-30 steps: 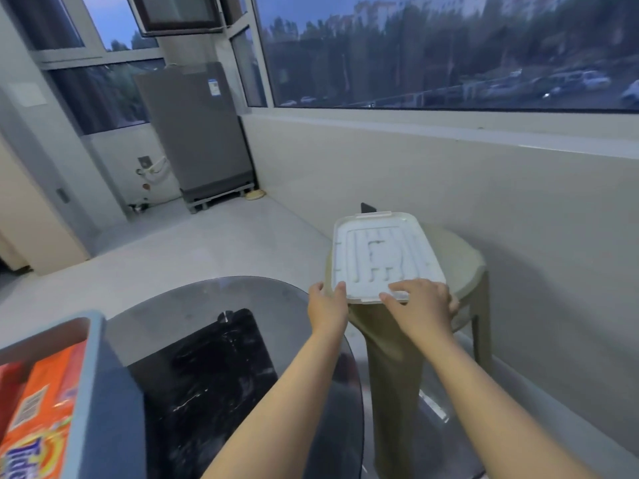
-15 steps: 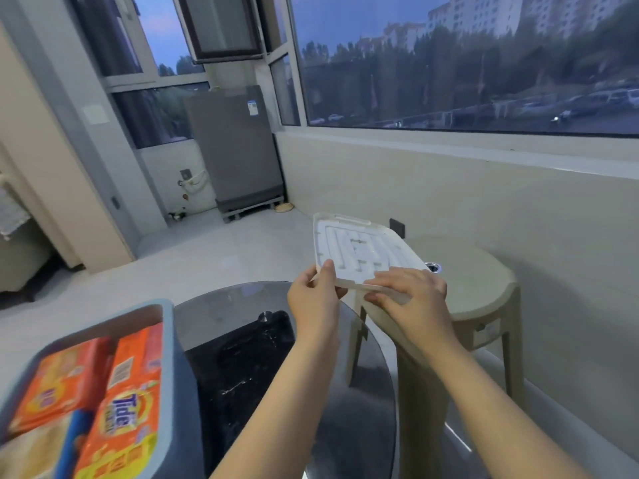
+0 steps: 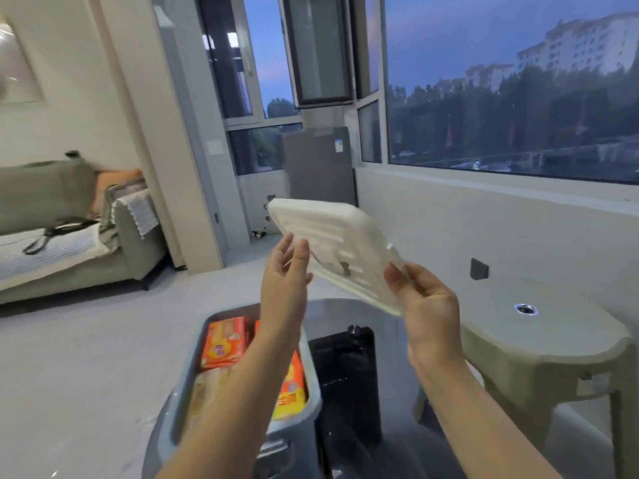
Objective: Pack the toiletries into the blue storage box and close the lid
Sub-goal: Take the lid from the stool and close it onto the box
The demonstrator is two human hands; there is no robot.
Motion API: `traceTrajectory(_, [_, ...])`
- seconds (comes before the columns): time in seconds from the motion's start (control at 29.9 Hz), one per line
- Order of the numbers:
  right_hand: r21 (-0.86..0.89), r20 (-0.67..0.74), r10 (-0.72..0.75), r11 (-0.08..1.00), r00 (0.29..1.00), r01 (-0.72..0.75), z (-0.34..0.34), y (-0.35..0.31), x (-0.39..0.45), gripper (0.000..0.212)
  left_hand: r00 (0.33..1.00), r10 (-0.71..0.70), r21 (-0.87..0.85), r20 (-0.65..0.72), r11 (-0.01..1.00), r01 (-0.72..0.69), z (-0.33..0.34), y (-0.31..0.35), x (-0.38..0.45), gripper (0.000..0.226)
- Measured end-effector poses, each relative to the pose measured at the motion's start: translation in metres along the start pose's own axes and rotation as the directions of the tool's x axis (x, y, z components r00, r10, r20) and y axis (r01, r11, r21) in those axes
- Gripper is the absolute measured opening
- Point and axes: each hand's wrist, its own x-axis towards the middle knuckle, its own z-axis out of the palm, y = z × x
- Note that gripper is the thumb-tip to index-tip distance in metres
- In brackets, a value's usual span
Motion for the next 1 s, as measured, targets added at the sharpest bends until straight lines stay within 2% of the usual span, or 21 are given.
traceTrajectory(0.1, [0.171,0.058,0.182,0.967,0.982,-0.19,0.028,-0.009,-0.003,0.022,0.996,0.064,0.172,-0.064,0.984,-0.052,-0.042,-0.003,0.023,0.049])
traceTrajectory(0.2, [0.354,0.116,0.368,0.852,0.923,-0.385,0.047,-0.01,-0.007,0.025,0.988,0.103,0.426,-0.119,0.904,-0.043,-0.08,-0.015,0.046,0.052])
traceTrajectory(0.3, [0.426,0.201,0.512,0.722,0.835,-0.545,0.06,-0.001,-0.02,0.02,0.99,0.031,0.524,-0.14,0.85,0.048,-0.117,-0.031,0.064,0.052])
traceTrajectory(0.37, [0.453,0.241,0.564,0.655,0.79,-0.605,0.064,0.011,-0.031,0.026,0.989,-0.042,0.53,-0.145,0.84,0.113,-0.137,-0.04,0.069,0.049])
traceTrajectory(0.43, [0.455,0.234,0.59,0.636,0.773,-0.624,0.066,0.02,-0.039,0.029,0.979,-0.097,0.53,-0.18,0.829,0.18,-0.156,-0.05,0.072,0.046])
traceTrajectory(0.5, [0.407,0.186,0.584,0.686,0.79,-0.603,0.065,0.028,-0.045,0.029,0.968,-0.123,0.529,-0.217,0.819,0.223,-0.172,-0.056,0.07,0.039])
traceTrajectory(0.53, [0.336,0.138,0.558,0.751,0.818,-0.569,0.064,0.033,-0.048,0.032,0.967,-0.137,0.515,-0.215,0.825,0.231,-0.177,-0.057,0.069,0.035])
traceTrajectory(0.6, [0.049,0.038,0.459,0.886,0.888,-0.46,0.063,0.042,-0.059,0.041,0.97,-0.158,0.495,-0.187,0.837,0.232,-0.188,-0.063,0.068,0.024])
traceTrajectory(0.67, [-0.182,0.009,0.373,0.913,0.928,-0.366,0.059,0.048,-0.072,0.043,0.976,-0.165,0.511,-0.139,0.833,0.214,-0.191,-0.066,0.071,0.019])
traceTrajectory(0.73, [-0.305,-0.022,0.351,0.889,0.936,-0.341,0.059,0.056,-0.083,0.044,0.979,-0.184,0.529,-0.091,0.823,0.204,-0.189,-0.068,0.078,0.019])
traceTrajectory(0.8, [-0.302,-0.059,0.39,0.87,0.919,-0.389,0.064,0.064,-0.093,0.051,0.975,-0.215,0.517,-0.053,0.83,0.211,-0.184,-0.072,0.087,0.026])
traceTrajectory(0.9, [-0.136,-0.071,0.48,0.864,0.874,-0.485,0.076,0.074,-0.106,0.059,0.974,-0.221,0.519,-0.057,0.826,0.218,-0.177,-0.081,0.094,0.035])
traceTrajectory(1.0, [-0.053,-0.13,0.456,0.883,0.88,-0.466,0.088,0.084,-0.113,0.061,0.973,-0.219,0.494,-0.075,0.84,0.226,-0.175,-0.09,0.098,0.039])
